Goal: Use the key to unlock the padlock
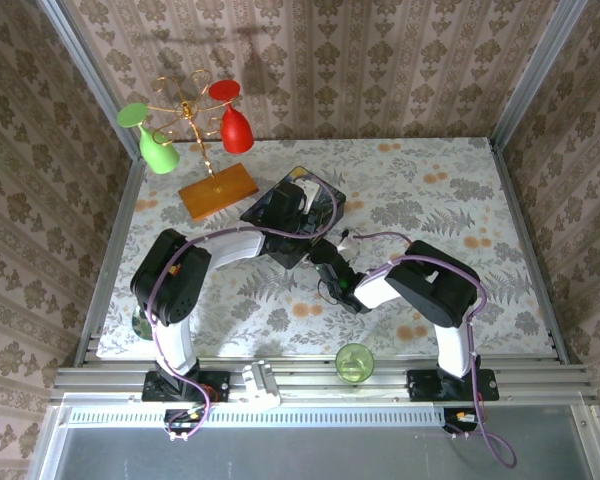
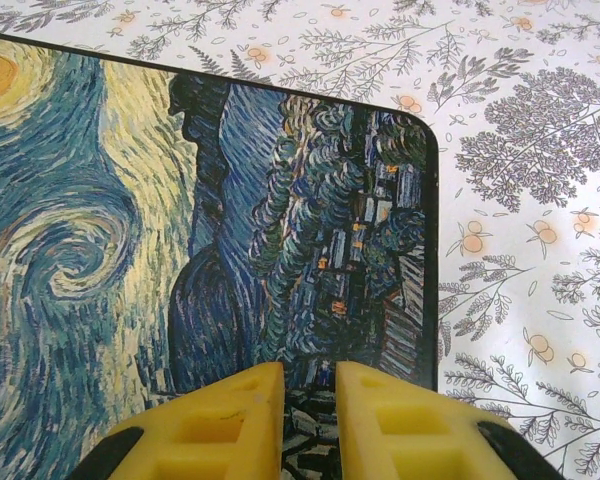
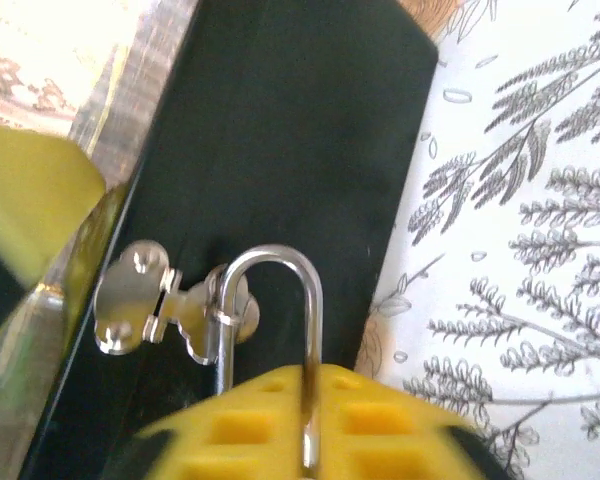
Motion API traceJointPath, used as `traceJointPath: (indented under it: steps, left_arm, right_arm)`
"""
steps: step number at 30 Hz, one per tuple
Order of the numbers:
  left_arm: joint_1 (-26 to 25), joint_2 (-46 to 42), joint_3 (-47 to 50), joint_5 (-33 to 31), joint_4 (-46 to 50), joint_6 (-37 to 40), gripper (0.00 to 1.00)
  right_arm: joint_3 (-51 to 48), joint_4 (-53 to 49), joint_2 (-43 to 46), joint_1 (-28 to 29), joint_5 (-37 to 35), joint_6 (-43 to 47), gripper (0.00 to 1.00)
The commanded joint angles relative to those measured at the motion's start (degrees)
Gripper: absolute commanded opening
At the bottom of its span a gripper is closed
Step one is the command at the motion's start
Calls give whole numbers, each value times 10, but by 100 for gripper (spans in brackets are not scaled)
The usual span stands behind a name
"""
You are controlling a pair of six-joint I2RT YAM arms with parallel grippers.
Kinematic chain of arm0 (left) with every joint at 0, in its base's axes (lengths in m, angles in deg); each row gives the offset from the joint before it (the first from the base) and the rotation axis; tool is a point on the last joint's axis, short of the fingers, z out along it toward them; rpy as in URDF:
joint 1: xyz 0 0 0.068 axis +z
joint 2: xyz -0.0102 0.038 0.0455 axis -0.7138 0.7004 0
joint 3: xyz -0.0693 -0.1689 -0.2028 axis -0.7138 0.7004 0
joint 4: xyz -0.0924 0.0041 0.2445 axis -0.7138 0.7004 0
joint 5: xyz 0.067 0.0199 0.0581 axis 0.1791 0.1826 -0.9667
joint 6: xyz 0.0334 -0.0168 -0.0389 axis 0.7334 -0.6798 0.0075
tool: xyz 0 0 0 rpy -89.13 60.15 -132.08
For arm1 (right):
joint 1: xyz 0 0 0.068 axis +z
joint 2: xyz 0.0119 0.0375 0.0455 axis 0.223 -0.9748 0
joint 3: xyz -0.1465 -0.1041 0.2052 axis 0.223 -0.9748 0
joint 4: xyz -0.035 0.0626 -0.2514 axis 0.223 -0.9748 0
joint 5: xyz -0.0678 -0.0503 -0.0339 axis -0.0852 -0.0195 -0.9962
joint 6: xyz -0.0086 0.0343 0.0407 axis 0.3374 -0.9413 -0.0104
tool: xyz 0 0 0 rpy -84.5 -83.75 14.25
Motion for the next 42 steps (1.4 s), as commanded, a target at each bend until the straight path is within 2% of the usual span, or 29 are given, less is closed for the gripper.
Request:
traceJointPath:
  steps: [1,9,15,24,27,30,32,35,37,42]
  left_arm:
    - [-13,19,37,36,88,5,22]
    - [-7,11,43,32,83,1,21]
    - [-6,13,42,32,84,6,21]
    - [2,2,51,36,77,6,21]
    - [2,-2,50,38,78,7,22]
    - [3,0,47,40,80,2,22]
    - [2,0,48,39,78,-1,22]
    - [2,1,45,39,81,0,23]
    - [3,0,42,39,84,1,23]
    - [2,1,40,39,87,1,23]
  right_arm:
    - [10,44,-13,-14,-39,2,0]
    - [-37,9,45,-35,-41,29,0]
    - [-77,49,62,-84,45,62,0]
    - [-83,78,67,-112,117,98,0]
    - [-77,87,53,-133,176,106,0]
    - [-74,76,47,-156,228,107,17]
    - [-65,55,44,-170,267,107,19]
    - [-37,34,37,-182,328,134,29]
    - [-7,0,23,-198,387,155,30]
    - [-18,25,3,-215,415,139,24]
